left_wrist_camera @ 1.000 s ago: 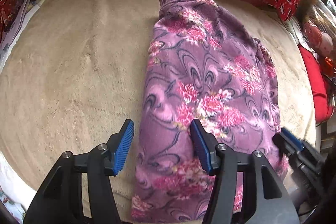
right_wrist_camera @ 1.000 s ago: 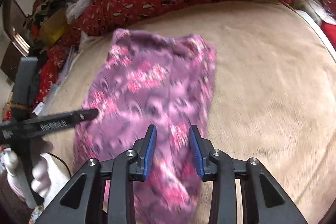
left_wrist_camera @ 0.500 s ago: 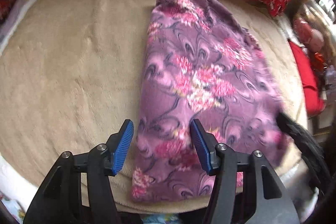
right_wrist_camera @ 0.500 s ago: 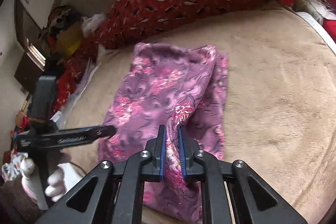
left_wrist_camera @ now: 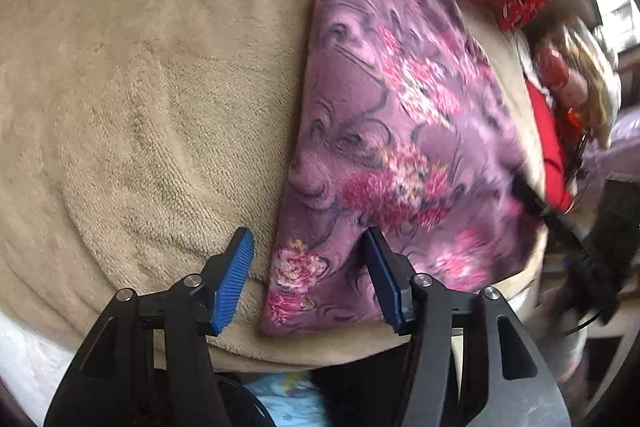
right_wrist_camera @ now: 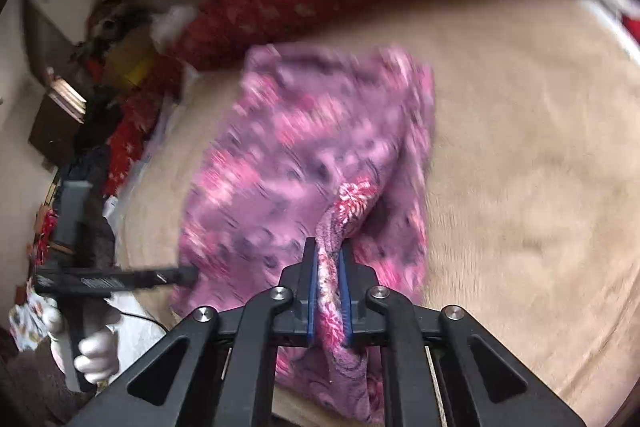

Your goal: Fold small clothes

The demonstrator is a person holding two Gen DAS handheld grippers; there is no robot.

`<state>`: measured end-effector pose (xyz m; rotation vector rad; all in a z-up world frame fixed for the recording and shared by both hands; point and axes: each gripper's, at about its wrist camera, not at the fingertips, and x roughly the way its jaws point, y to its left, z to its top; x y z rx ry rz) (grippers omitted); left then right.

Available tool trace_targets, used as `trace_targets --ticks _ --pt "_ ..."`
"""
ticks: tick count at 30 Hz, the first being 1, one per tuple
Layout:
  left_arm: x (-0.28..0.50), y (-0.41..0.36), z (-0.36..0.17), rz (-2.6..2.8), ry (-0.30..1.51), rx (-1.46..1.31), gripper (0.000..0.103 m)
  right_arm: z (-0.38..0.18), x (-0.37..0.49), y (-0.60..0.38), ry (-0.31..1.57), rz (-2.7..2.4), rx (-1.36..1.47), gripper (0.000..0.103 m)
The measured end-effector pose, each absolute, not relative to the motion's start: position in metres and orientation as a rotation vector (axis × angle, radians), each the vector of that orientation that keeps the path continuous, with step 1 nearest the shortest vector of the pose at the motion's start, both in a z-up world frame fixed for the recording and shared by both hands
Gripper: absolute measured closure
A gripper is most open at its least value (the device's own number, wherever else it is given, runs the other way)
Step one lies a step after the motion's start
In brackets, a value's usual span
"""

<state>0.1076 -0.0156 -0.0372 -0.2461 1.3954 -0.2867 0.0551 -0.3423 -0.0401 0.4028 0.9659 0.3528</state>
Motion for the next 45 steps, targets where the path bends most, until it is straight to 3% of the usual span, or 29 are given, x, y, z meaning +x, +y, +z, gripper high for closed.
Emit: trace_targets --ticks 2,5,8,10,12,17,19,23,28,29,31,33,35,41,45 --pt "0.108 -0.018 -0.039 -0.286 1.399 -0.235 0.046 -0.039 0.058 -0.345 0.959 0.329 0.374 0.094" --pt "0.108 -0.015 -0.034 -0.308 1.398 -0.229 0.046 -0.075 0.07 -0.35 1.121 0.296 0.391 0.089" --pt "0.118 -0.016 -0.025 -0.337 1.365 -0.235 0.046 -0.067 0.075 -0.362 1.083 0.297 0.526 0.082" --pt "0.127 -0.015 -0.014 -0.37 1.338 -0.273 0.046 -0.049 0.086 -0.371 1.002 0.273 0.572 0.076" --pt "0.143 -0.019 0.0 -0.379 1.298 -0.278 0.046 -0.04 0.103 -0.377 0.961 0.255 0.606 0.062" --pt "0.207 -0.045 0.017 -0.331 1.254 -0.197 0.046 -0.052 0.163 -0.368 1.009 0.181 0.576 0.06" --pt "0.23 -0.055 0.022 -0.321 1.253 -0.187 0.046 -0.064 0.182 -0.363 1.047 0.143 0.565 0.06" --pt "0.279 -0.083 0.03 -0.297 1.222 -0.143 0.046 -0.056 0.193 -0.366 0.98 0.167 0.554 0.095" --pt "0.328 -0.106 -0.012 -0.181 1.281 -0.07 0.046 -0.056 0.195 -0.386 0.942 0.162 0.543 0.097" --pt "0.333 -0.105 -0.026 -0.141 1.31 -0.041 0.044 -0.067 0.201 -0.388 0.981 0.155 0.55 0.097" --pt "0.339 -0.101 -0.041 -0.116 1.334 -0.019 0.027 -0.084 0.205 -0.394 1.026 0.168 0.592 0.097" --pt "0.343 -0.09 -0.044 -0.137 1.336 -0.079 0.026 -0.079 0.206 -0.398 1.023 0.17 0.625 0.089" --pt "0.345 -0.081 -0.043 -0.148 1.344 -0.13 0.027 -0.063 0.206 -0.396 0.976 0.137 0.595 0.088" --pt "0.336 -0.055 -0.033 -0.152 1.327 -0.256 0.028 -0.033 0.217 -0.35 0.891 0.289 0.422 0.088" --pt "0.329 -0.045 -0.038 -0.146 1.357 -0.261 0.028 -0.069 0.235 -0.317 1.05 0.248 0.171 0.095"
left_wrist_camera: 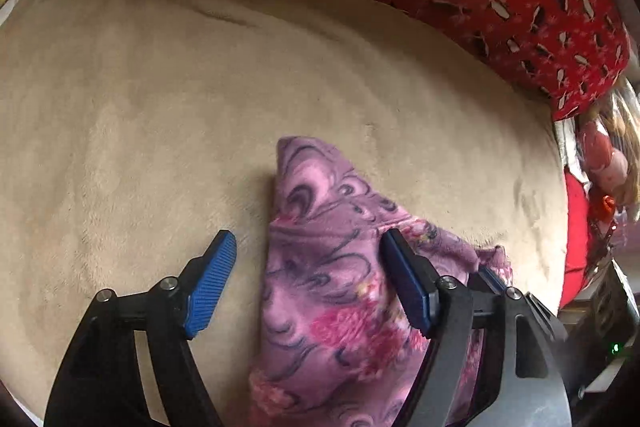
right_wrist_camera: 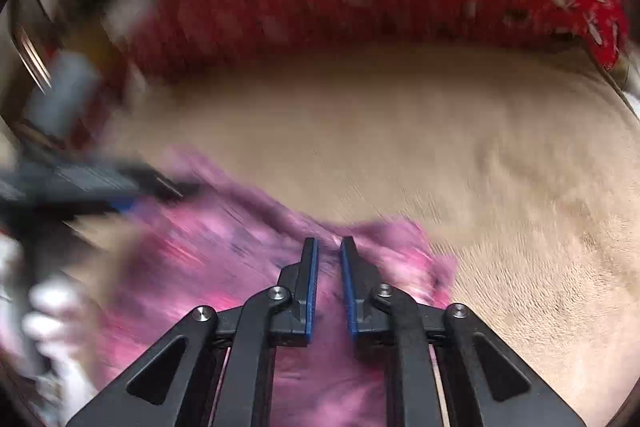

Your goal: Fold small clothes

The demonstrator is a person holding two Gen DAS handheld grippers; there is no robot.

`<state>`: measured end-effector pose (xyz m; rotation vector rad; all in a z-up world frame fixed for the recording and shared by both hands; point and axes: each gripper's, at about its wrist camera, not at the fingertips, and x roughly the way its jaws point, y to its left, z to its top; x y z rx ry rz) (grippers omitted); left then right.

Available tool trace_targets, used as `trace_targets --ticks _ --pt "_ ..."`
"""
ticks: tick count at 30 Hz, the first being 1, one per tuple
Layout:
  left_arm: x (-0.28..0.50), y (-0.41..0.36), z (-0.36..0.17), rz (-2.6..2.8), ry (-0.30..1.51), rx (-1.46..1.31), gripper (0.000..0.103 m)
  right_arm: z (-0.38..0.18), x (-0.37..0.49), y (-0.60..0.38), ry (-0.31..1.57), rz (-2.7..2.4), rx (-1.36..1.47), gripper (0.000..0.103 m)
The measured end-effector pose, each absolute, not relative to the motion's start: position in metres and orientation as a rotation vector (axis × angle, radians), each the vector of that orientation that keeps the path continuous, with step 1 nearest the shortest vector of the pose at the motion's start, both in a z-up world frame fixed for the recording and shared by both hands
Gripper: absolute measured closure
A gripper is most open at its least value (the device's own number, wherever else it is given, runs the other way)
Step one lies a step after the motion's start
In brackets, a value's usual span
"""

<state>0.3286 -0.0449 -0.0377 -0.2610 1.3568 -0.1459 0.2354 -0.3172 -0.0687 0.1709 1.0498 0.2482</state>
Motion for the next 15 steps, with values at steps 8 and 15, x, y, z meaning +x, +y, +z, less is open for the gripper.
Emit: trace_targets --ticks 8,15 --pt "0.278 -0.042 -0.012 -0.148 1.268 -0.152 0.028 -0.037 0.187 -0.359 0.96 0.309 0.369 0.083" --pt "0.262 -0.046 -0.014 -0.118 1.285 -0.086 0.028 -0.048 0.172 -0.34 1.054 0.293 0.303 0.075"
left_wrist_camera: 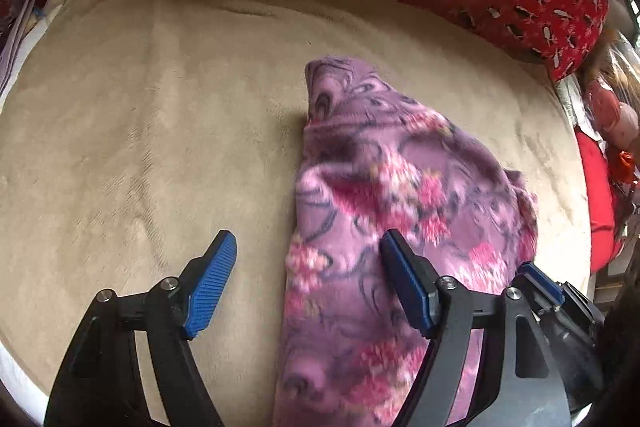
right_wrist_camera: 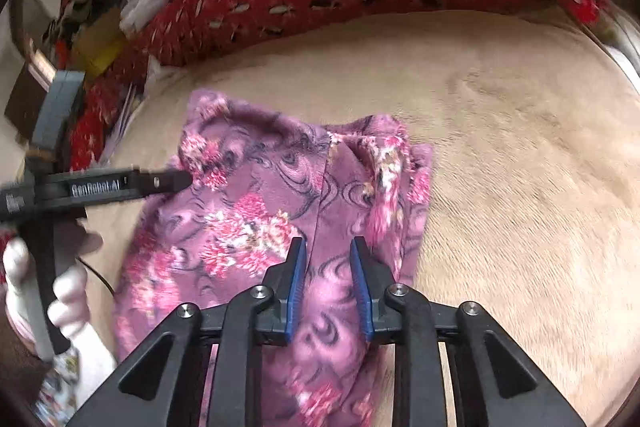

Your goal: Fold small clothes

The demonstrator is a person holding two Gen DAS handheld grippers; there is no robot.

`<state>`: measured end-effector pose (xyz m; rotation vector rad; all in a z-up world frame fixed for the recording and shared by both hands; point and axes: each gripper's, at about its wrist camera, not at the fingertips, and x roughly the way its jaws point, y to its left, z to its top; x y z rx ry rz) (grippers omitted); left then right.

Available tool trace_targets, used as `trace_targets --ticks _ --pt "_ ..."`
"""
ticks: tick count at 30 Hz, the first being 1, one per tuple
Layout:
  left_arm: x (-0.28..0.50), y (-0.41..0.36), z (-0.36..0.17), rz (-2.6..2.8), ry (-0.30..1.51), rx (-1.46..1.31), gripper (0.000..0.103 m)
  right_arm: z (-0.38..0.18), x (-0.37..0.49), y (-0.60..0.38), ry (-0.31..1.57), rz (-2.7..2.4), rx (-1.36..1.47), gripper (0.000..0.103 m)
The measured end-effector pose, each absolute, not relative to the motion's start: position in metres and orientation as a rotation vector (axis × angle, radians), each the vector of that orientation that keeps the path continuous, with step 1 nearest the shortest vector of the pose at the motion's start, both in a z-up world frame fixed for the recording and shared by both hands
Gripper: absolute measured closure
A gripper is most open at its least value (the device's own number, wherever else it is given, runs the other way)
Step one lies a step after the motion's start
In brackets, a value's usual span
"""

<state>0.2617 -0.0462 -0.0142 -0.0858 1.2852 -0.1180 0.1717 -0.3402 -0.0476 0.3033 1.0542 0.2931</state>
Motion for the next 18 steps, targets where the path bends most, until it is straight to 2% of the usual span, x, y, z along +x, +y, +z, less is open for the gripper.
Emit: trace_targets --ticks 2,3,7,9,10,11,12,16,18 --pt "0.254 -0.045 -0.009 -0.12 1.272 -0.078 0.028 -0.04 0.161 -0.348 1.029 0.297 0.361 0.073" --pt "0.249 -0.044 -0.007 -0.115 1.265 -0.064 0.028 -0.037 0.156 -0.351 1.021 0.285 0.377 0.067" --pt "0.231 -0.046 -0.004 -0.099 1.246 -0.024 0.028 -0.049 0.146 -0.352 1.047 0.231 0.382 0.06" --pt "0.222 -0.047 -0.003 -0.091 1.248 -0.013 0.028 -0.058 0.143 -0.348 1.068 0.221 0.37 0.061" --pt "0.217 -0.047 -0.001 -0.093 1.243 -0.011 0.028 -0.056 0.137 -0.349 1.056 0.215 0.361 0.064" --pt "0.21 -0.046 0.0 -0.089 1.233 -0.003 0.028 -0.054 0.137 -0.348 1.041 0.221 0.367 0.074" --pt "0.202 -0.046 -0.001 -0.073 1.227 0.024 0.028 -0.051 0.133 -0.351 1.024 0.232 0.381 0.075" --pt "0.185 -0.044 -0.009 -0.078 1.244 0.054 0.028 -0.061 0.127 -0.353 1.073 0.219 0.39 0.074" --pt "0.179 -0.042 -0.009 -0.081 1.241 0.045 0.028 -0.059 0.118 -0.357 1.068 0.234 0.447 0.063"
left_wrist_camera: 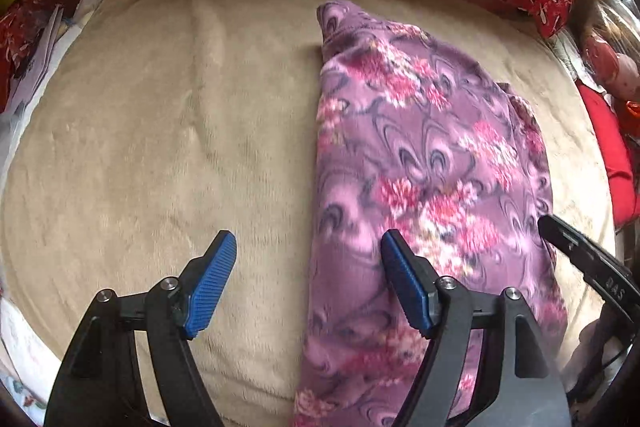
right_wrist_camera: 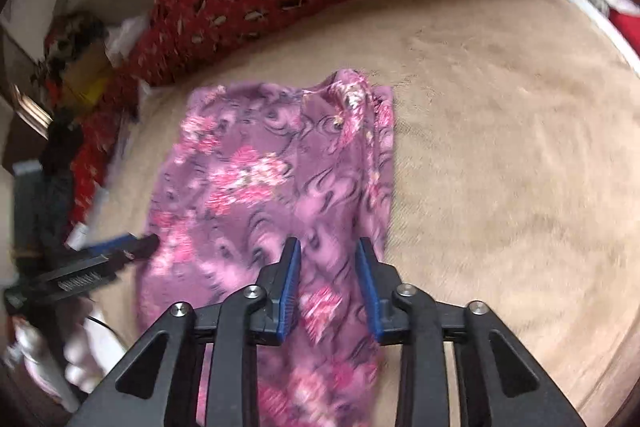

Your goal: Fold small clothes

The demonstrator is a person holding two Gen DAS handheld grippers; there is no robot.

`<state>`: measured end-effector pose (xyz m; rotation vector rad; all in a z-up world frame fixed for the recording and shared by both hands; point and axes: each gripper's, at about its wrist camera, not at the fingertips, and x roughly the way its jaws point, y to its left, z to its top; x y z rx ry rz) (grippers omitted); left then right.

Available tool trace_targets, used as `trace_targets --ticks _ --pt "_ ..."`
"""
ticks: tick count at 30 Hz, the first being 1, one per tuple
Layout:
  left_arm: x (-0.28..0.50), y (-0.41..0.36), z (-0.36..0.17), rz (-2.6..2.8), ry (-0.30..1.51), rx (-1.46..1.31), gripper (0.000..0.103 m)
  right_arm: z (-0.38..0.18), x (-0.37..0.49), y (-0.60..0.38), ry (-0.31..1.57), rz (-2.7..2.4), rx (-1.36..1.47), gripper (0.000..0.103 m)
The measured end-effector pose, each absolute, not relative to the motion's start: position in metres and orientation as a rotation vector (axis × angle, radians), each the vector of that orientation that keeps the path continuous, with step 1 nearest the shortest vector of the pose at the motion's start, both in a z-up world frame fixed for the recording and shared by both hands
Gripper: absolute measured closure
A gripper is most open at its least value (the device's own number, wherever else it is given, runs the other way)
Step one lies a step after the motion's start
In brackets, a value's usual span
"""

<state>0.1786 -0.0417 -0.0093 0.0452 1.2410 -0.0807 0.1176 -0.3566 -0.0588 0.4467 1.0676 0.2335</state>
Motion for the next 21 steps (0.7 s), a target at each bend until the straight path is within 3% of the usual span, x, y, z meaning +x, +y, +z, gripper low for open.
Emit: trace_targets --ticks 3,4,6,8,11,14,15,16,18,21 --pt "0.17 -0.042 -0.009 -0.076 1.23 0.068 0.027 -0.064 0.104 -0.349 1.093 0.249 0.405 0.062" --pt "0.169 -0.043 -0.009 -0.076 1.227 0.077 0.027 -0.063 0.1 -0.345 1.082 0.256 0.364 0.065" --pt "0.166 -0.046 -0.009 -0.077 1.218 0.096 0.027 -0.059 0.093 -0.341 1.054 0.267 0.294 0.081" --pt "0.161 -0.045 -0.006 -0.078 1.218 0.101 0.027 -0.061 0.089 -0.348 1.071 0.259 0.329 0.081" --pt "0.142 -0.038 0.001 -0.094 1.225 0.06 0.028 -0.059 0.076 -0.367 1.071 0.285 0.482 0.076" --pt "0.129 -0.026 -0.009 -0.156 1.3 -0.065 0.028 -0.062 0.057 -0.371 1.084 0.316 0.529 0.054" --pt "0.125 -0.02 -0.022 -0.18 1.36 -0.134 0.028 -0.066 0.05 -0.369 1.101 0.314 0.517 0.053" --pt "0.123 -0.017 -0.03 -0.19 1.395 -0.171 0.028 -0.072 0.046 -0.367 1.125 0.316 0.497 0.054" --pt "0.117 -0.009 -0.042 -0.2 1.433 -0.236 0.028 -0.075 0.04 -0.363 1.124 0.352 0.475 0.085" --pt "0.109 -0.008 -0.039 -0.212 1.414 -0.221 0.028 -0.054 0.03 -0.361 1.04 0.374 0.431 0.089"
